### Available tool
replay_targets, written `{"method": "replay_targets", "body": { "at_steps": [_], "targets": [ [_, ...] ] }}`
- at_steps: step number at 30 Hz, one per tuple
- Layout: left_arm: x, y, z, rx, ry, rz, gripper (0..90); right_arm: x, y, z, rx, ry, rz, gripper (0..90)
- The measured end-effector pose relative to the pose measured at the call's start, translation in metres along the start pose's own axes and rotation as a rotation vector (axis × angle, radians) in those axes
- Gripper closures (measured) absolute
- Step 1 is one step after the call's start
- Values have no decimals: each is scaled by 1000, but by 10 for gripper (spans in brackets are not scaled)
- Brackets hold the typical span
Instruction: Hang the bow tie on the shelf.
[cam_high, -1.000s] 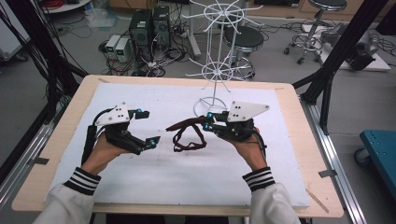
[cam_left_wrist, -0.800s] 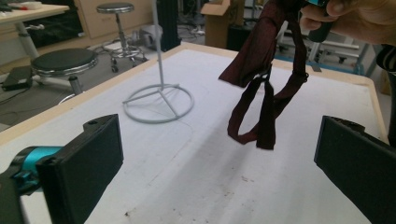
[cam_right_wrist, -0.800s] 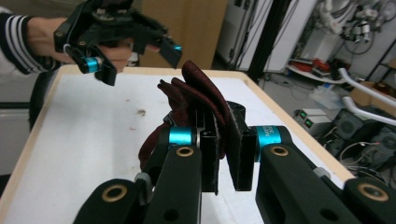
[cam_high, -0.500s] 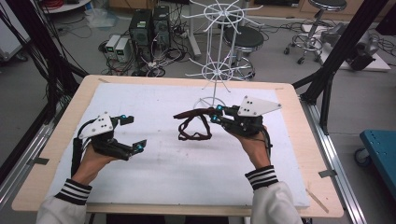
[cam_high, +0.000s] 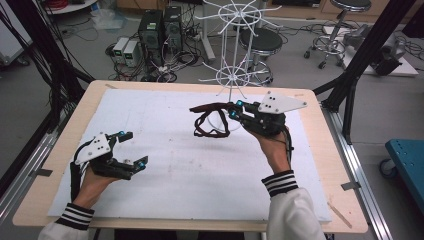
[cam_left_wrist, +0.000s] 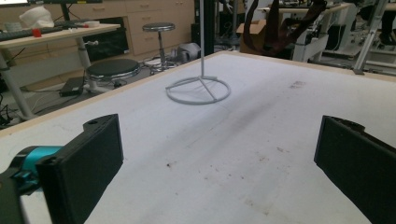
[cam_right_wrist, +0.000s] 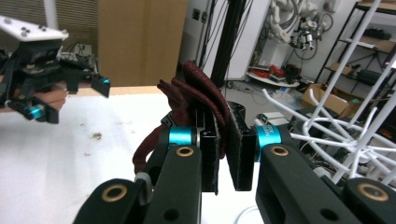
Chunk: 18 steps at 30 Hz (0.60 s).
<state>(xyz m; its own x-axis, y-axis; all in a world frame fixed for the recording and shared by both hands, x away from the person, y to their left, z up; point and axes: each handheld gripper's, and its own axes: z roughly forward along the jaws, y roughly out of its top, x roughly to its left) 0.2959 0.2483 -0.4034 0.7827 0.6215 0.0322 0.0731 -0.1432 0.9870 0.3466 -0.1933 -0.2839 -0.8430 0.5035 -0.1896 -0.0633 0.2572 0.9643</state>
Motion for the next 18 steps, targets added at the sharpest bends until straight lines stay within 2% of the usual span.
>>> {"method": "replay_targets", "body": {
  "at_steps": [6,11,14,18],
  "targets": [
    [0,-10,-4,-17,10,-7,17,-6,4,3,-4,-42,4,849],
    [-1,-15,-7,-51,-4,13,17,-10,7,6,-3,-60,5,849],
    [-1,-18,-9,-81,9,11,17,-13,9,9,-2,-68,6,849],
    [0,-22,-10,-87,18,0,17,-17,12,10,-4,-90,9,849]
  ]
}}
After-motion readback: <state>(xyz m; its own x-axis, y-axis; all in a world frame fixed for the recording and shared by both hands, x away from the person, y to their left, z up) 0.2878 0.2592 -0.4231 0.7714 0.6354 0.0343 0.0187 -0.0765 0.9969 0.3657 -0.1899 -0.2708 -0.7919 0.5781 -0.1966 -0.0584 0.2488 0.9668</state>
